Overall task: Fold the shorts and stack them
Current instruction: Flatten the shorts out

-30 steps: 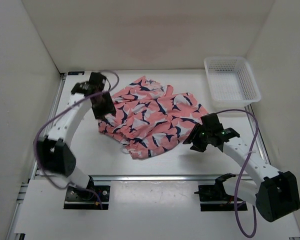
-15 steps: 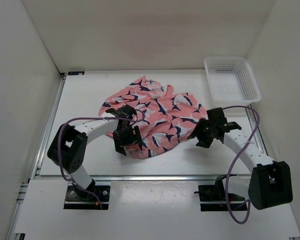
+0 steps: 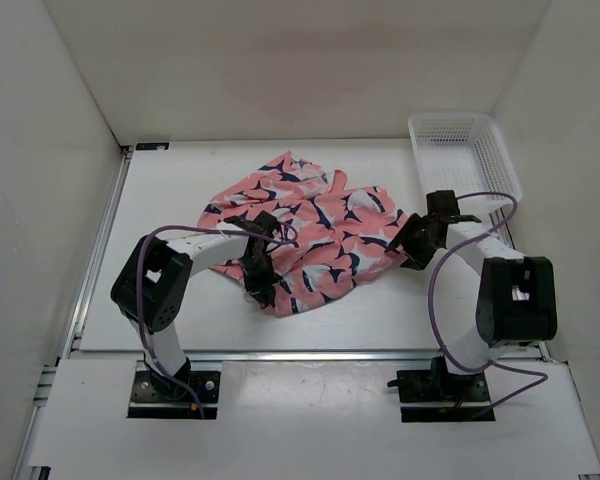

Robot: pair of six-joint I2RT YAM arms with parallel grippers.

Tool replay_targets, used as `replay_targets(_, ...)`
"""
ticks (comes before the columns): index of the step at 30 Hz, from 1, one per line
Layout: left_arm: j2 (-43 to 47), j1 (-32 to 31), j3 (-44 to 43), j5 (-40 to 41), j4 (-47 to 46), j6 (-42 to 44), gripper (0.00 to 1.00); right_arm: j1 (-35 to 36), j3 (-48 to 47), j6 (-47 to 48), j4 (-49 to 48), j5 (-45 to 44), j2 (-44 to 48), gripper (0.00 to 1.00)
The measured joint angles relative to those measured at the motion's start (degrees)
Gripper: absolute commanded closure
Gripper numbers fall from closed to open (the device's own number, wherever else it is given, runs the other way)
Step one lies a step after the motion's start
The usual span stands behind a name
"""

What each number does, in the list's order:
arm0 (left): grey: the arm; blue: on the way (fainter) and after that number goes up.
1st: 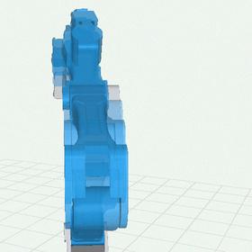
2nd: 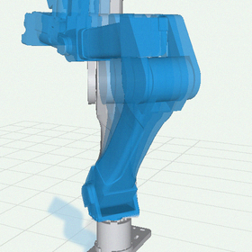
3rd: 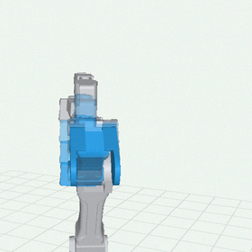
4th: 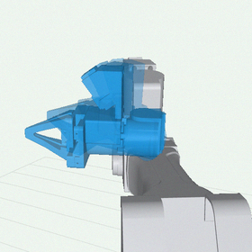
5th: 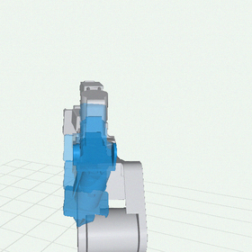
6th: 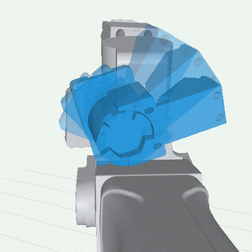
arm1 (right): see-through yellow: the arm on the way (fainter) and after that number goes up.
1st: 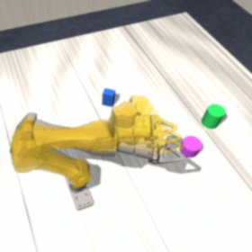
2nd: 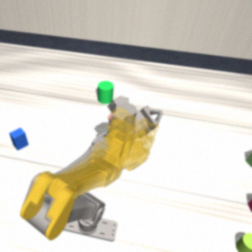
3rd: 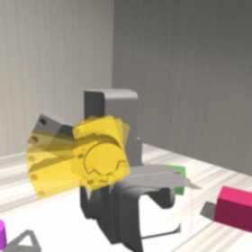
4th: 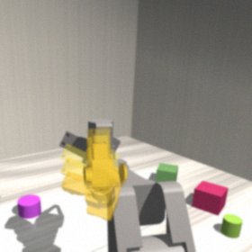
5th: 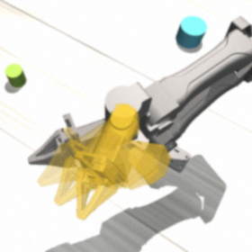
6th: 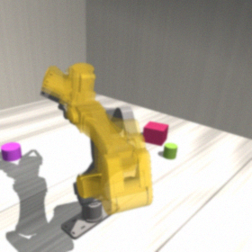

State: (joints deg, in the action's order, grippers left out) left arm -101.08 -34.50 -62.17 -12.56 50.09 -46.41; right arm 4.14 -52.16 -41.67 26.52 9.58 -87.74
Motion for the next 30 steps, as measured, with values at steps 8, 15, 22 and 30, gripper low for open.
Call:
replay_targets(8, 1.7, 3.7, -9.1, 5.8, 8.1, 2.6, 0.9, 2.0, -3.3, -0.4, -3.2, -1.2, -8.5, 1.0)
replay_targets(15, 1.0, 14.5, -36.0, 12.4, 18.7, 9.6, 0.9, 5.0, -24.4, 1.2, 4.1, -4.6, -8.5, 1.0)
replay_targets(22, 4.5, 24.6, -53.0, 10.7, 18.7, 13.9, 0.9, 10.4, -34.7, 3.8, 4.9, -4.4, 2.8, 1.0)
replay_targets(30, 24.7, 28.2, -8.1, 9.3, 14.5, 13.3, 0.12, 24.5, 0.0, 1.8, 6.7, -14.3, 24.0, 0.41)
